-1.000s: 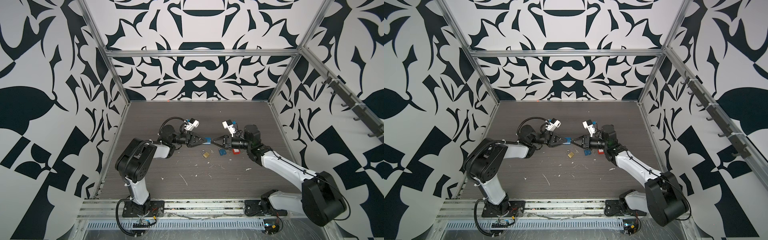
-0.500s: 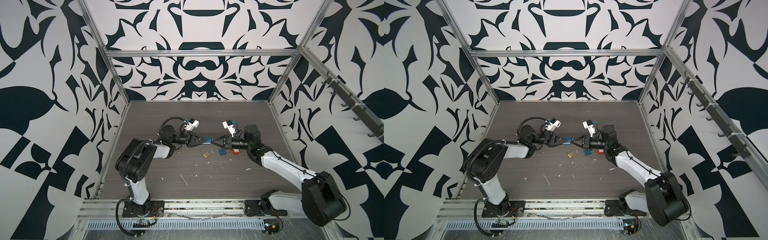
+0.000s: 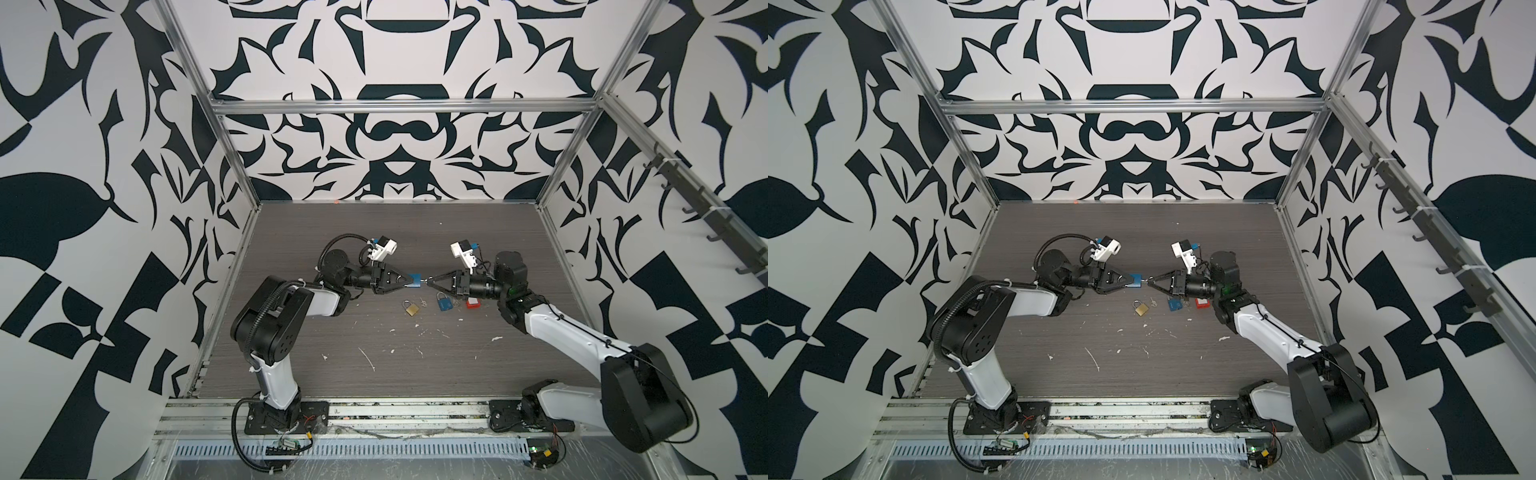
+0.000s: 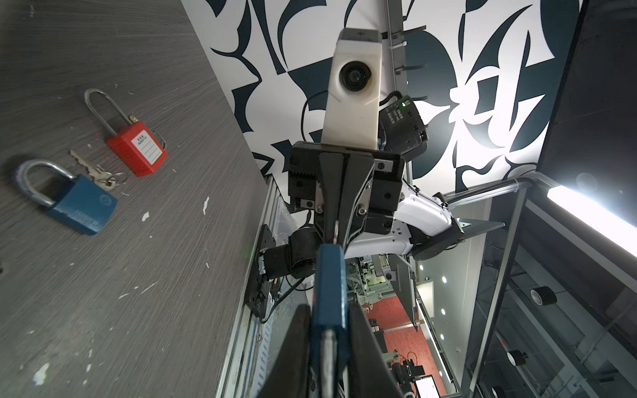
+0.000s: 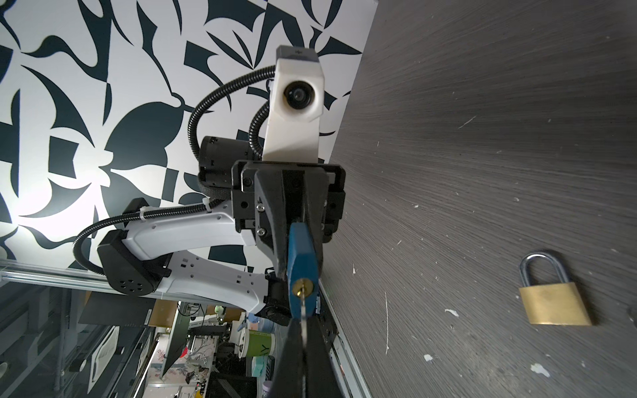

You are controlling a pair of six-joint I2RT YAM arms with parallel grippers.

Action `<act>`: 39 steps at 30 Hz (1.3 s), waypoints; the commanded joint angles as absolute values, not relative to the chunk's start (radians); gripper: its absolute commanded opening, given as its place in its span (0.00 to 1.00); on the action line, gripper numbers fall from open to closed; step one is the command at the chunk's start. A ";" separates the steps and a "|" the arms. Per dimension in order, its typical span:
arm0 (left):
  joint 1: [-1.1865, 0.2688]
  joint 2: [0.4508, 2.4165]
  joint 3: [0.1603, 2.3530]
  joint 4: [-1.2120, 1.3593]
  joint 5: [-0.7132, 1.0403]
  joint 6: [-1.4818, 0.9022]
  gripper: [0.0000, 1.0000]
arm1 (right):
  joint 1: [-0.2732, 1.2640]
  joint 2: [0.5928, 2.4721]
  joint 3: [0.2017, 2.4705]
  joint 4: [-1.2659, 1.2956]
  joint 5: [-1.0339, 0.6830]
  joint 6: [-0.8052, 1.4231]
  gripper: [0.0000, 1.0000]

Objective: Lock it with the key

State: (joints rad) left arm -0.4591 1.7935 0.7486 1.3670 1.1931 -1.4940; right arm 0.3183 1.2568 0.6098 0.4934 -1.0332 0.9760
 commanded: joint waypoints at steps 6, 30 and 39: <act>-0.430 1.799 0.748 1.425 1.218 -1.487 0.00 | 0.293 1.213 0.618 0.452 -0.997 0.960 0.00; -0.431 1.282 0.822 -0.129 0.846 -0.464 0.00 | 0.747 1.434 0.729 0.318 -0.108 0.925 0.00; -0.428 1.188 0.723 -0.032 0.788 -0.513 0.00 | 0.842 1.603 0.751 0.491 0.116 1.035 0.00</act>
State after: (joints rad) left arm -0.4320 1.2179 0.7444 -0.0887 0.7925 -0.5068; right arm 0.8299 1.5787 0.7170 0.3828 -0.0063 0.9756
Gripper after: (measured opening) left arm 0.180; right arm 0.042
